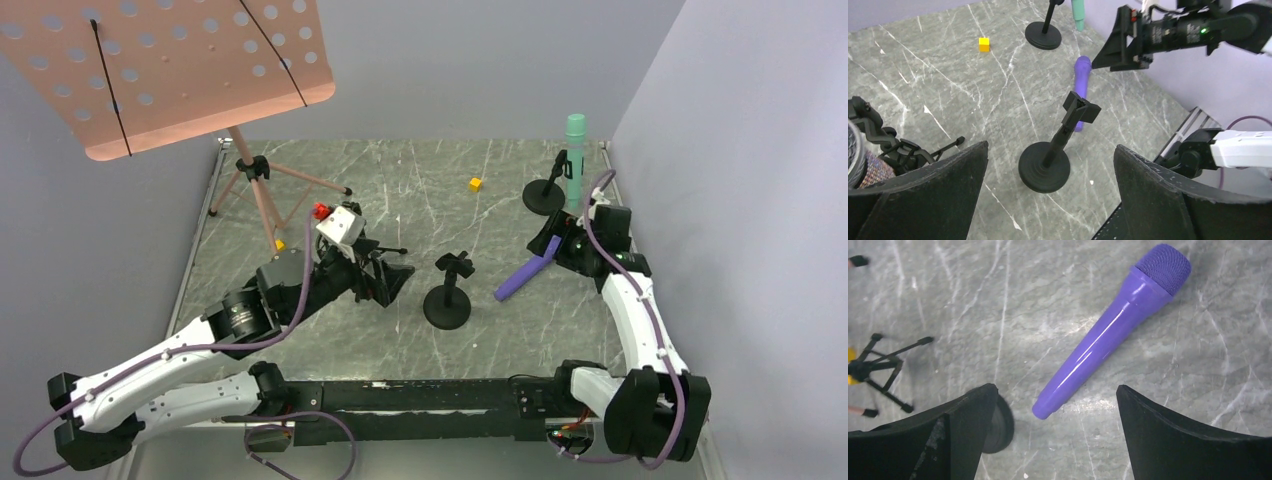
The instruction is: Attach the microphones to the stand
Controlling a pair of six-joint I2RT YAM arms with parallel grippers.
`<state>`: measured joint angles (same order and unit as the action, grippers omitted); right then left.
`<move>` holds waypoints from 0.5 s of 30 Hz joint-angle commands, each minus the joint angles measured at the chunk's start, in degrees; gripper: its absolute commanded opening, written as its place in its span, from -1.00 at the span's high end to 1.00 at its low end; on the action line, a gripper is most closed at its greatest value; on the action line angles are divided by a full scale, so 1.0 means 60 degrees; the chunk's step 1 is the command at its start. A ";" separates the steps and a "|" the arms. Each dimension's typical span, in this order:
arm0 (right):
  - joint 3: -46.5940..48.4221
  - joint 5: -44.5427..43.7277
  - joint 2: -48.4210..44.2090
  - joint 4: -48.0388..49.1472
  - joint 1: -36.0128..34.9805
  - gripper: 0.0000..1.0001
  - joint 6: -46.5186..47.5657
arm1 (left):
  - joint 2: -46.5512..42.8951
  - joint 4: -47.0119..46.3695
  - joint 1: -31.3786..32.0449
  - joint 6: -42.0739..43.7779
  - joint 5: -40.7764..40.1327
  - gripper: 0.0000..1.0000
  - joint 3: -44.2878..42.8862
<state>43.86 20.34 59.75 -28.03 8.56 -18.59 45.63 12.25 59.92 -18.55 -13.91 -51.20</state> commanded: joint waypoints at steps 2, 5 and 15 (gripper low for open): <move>-0.0206 -0.3227 0.0501 0.0799 -0.0939 -0.84 -0.1276 | -0.0427 0.0505 0.0018 -0.0962 -0.0101 -0.99 0.0051; 0.0025 -0.4151 0.1165 0.0775 -0.1140 -0.73 -0.1441 | -0.0512 0.0593 0.0019 -0.1141 0.0051 -0.99 0.0261; 0.0038 -0.4213 0.2843 0.1764 -0.1709 -0.45 -0.2377 | -0.0634 0.0707 0.0018 -0.1420 0.0299 -0.99 0.0502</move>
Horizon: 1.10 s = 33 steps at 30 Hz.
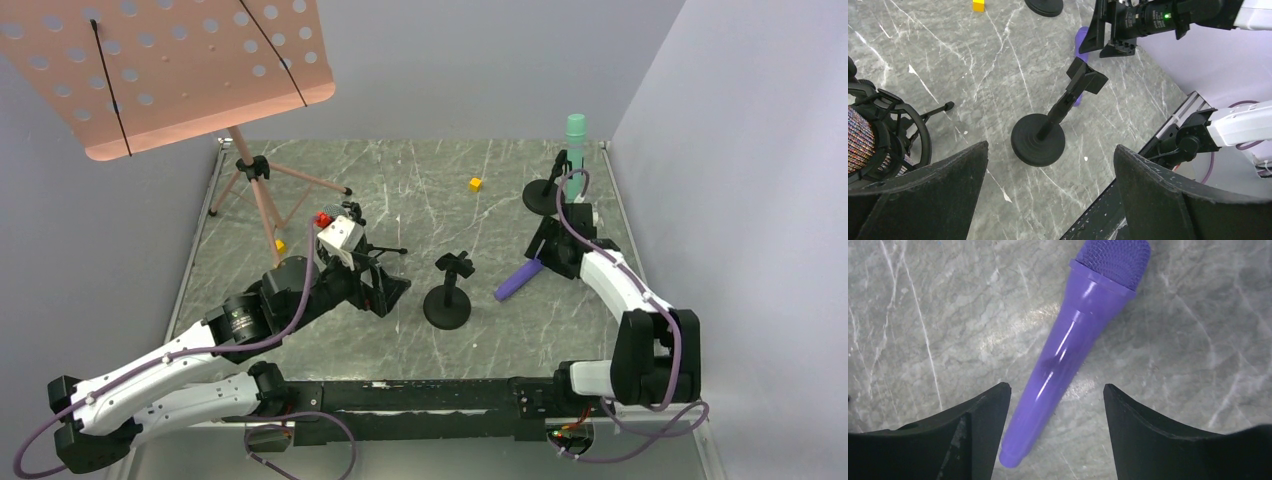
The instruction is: Attach the microphones to the stand
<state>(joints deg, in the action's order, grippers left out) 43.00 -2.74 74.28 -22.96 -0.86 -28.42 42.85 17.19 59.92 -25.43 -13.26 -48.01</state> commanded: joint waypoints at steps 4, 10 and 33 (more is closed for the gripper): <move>0.0610 -0.0683 0.1376 0.0854 -0.0182 -0.41 -0.1032 | -0.0261 -0.0024 0.0018 -0.0328 0.0126 -0.99 0.0060; 0.0860 -0.0788 0.2346 0.0672 -0.0180 -0.31 -0.1178 | -0.0316 -0.0063 0.0018 -0.0405 0.0169 -0.99 0.0147; -0.0731 0.2643 -0.2029 0.1440 -0.0288 0.81 0.1720 | -0.0711 -0.0768 0.0032 -0.0244 0.1318 -0.99 -0.0084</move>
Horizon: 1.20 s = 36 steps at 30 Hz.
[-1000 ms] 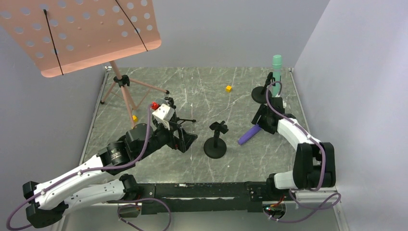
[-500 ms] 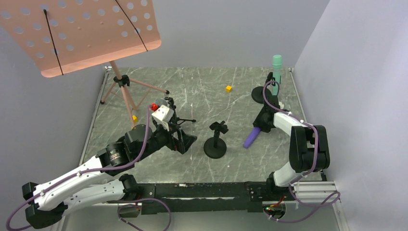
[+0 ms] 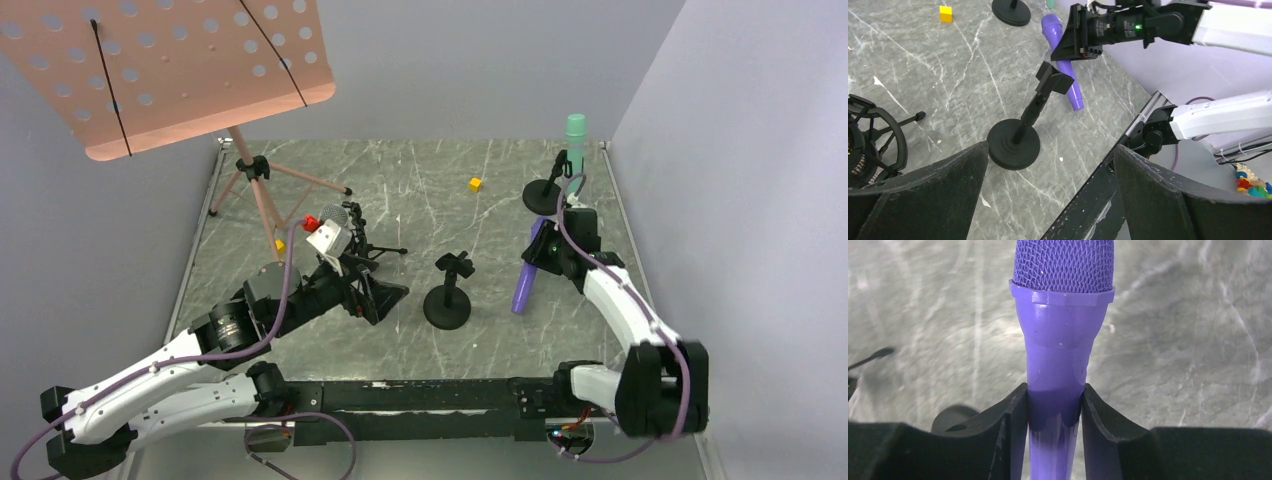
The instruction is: Attach the microphones to the stand
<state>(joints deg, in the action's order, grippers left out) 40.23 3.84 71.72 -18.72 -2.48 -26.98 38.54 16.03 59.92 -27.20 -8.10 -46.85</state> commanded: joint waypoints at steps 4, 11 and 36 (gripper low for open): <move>0.0072 0.3899 -0.3129 0.0496 0.0029 0.88 0.3790 | 0.0285 -0.0982 0.0018 0.0171 0.0903 -0.99 -0.0536; 0.3743 0.7532 -0.2098 -0.2800 0.0014 1.00 0.8437 | 0.1311 -0.2570 0.0018 0.0417 0.1839 -0.99 -0.1015; 0.6408 1.2174 -0.0566 -0.7367 -0.1860 1.00 1.2517 | 0.4395 -0.8060 -0.0004 -0.0980 0.1428 -0.99 -0.0992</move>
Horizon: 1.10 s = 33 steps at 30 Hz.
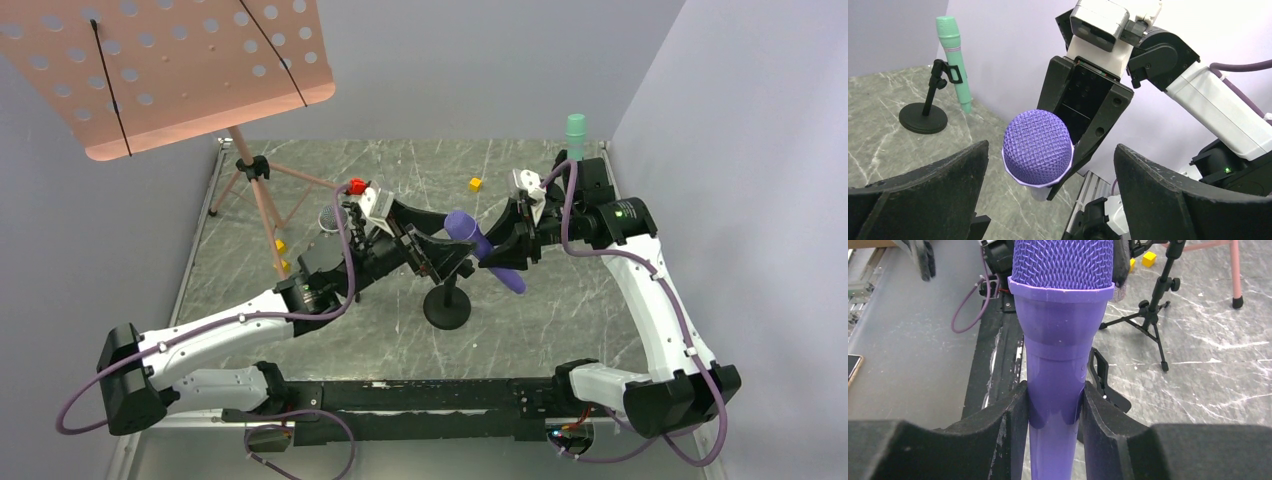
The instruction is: Attach the microphones to the stand
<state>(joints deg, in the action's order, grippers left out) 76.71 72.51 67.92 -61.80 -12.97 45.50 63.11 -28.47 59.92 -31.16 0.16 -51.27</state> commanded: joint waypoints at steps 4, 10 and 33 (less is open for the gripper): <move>0.0502 0.0785 0.0171 -0.0321 -0.0167 1.00 0.0519 | 0.0653 -0.0661 0.0003 -0.0541 0.0286 -0.99 -0.0257; 0.0604 0.0854 0.0261 -0.0402 -0.0210 1.00 0.0536 | 0.1076 -0.0592 0.0003 -0.0453 0.0665 -0.91 -0.0428; 0.0345 0.0865 0.0568 -0.0417 -0.0327 0.91 0.0454 | 0.1453 -0.1100 0.0003 0.0124 0.1252 1.00 -0.0548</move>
<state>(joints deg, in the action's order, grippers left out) 78.04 74.63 71.26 -64.45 -14.24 47.97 71.75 -31.31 59.70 -33.08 5.23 -52.10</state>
